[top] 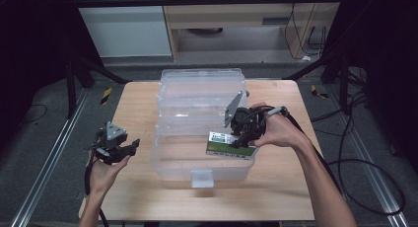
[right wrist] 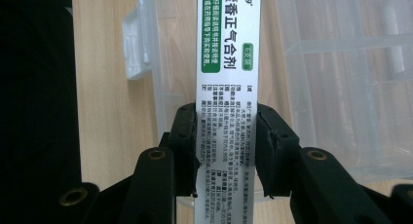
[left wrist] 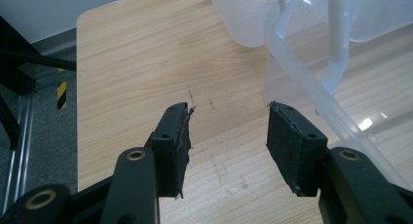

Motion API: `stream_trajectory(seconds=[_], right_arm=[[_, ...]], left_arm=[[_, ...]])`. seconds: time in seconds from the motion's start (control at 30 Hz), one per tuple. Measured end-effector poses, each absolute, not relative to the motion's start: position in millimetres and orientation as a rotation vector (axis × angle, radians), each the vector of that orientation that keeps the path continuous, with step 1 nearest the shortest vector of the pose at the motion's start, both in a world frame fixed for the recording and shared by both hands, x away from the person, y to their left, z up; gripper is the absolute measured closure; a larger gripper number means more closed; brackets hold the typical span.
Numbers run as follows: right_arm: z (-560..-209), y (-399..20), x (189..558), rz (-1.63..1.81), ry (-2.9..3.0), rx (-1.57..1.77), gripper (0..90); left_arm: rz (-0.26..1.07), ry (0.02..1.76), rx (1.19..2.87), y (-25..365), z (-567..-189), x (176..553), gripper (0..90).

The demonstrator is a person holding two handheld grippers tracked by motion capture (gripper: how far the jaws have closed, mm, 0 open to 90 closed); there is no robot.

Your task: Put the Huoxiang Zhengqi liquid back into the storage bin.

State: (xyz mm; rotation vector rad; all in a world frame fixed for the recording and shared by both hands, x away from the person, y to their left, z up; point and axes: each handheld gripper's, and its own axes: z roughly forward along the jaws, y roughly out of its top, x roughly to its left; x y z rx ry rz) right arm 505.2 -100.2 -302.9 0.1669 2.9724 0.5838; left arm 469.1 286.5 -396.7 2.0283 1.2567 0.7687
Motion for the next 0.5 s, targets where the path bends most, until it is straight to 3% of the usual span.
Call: stream_trajectory(seconds=[0.5], right_arm=[[-318, -90, 511, 0.506, 3.015, 0.077, 64.3]], left_arm=[[0.765, 1.258, 2.033, 287, -398, 470, 49.6]])
